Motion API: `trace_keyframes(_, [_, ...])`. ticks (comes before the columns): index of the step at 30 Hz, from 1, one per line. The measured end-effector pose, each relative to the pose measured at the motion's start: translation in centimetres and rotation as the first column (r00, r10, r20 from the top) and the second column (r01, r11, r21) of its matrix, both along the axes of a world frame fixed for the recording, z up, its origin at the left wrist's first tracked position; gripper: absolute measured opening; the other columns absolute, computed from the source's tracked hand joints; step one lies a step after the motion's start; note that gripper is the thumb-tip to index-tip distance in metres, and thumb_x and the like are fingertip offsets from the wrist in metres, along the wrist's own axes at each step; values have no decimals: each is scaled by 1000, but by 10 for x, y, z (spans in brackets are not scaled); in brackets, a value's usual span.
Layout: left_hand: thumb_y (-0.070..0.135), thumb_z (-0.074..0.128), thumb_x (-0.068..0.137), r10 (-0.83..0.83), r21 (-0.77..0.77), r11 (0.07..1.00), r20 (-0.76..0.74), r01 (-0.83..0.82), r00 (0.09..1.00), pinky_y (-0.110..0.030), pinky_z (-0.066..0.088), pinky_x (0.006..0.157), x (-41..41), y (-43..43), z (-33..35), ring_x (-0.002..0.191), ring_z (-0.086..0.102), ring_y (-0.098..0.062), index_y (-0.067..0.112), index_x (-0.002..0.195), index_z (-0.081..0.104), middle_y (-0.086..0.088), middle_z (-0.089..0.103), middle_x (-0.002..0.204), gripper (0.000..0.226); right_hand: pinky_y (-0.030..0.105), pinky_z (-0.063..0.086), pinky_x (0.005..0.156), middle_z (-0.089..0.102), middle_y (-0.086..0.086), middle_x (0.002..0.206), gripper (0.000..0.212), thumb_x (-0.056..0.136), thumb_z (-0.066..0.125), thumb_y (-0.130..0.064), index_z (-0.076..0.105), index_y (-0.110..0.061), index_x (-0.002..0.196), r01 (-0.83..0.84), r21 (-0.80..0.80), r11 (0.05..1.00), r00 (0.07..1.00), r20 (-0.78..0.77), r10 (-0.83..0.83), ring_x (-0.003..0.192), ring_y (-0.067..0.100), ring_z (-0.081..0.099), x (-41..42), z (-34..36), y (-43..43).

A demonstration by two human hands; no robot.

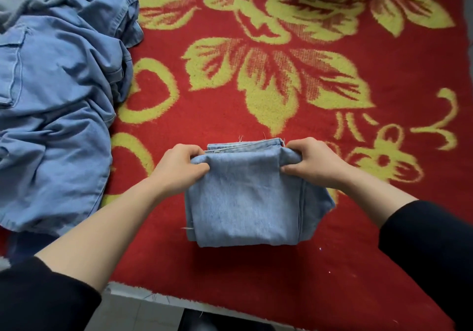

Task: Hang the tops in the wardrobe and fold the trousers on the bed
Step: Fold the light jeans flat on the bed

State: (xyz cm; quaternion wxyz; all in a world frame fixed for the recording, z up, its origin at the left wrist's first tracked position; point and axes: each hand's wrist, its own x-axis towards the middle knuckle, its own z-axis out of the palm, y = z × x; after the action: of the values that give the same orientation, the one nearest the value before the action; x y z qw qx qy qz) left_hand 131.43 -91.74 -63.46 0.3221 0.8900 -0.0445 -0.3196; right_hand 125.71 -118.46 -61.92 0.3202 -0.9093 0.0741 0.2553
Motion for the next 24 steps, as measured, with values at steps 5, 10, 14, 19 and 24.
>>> trace_keyframes(5, [6,54,75,70,23,997,119,-74,990,-26,43,60,9,-7,-21,72,57,-9,23,86,66,8,65,77,24,38,42,59,56,1,66,18,78,68,-18,53,-11,70,34,-83,996,996,89,-27,66,22,53,14,-30,2])
trace_keyframes(10, [16,55,82,-124,280,959,294,38,948,-44,36,97,10,-14,-48,111,39,-18,26,118,55,5,44,107,37,38,44,82,54,-1,107,25,87,66,-31,63,-25,111,20,-207,978,981,194,21,102,20,48,17,-55,0])
trace_keyframes(14, [13,45,88,-514,478,804,258,354,818,-52,0,116,16,-31,-53,143,10,-24,22,146,27,-9,22,151,61,41,27,105,36,0,150,55,90,60,-42,43,-31,142,-177,-320,931,968,117,224,139,21,28,29,-62,6])
trace_keyframes(19, [17,30,97,-589,347,752,-29,561,808,-40,8,118,27,-43,-61,147,1,-22,17,153,7,-4,-1,161,60,44,16,115,6,-6,162,76,94,52,-46,11,-27,154,-371,-312,874,927,-171,333,149,13,5,46,-69,16])
trace_keyframes(24, [29,32,97,-472,328,818,-83,472,878,-43,25,106,28,-44,-53,133,22,-29,23,150,20,-5,23,153,55,44,43,98,47,1,137,70,81,66,-27,35,-22,144,-264,-224,938,954,-204,220,129,25,43,56,-65,24])
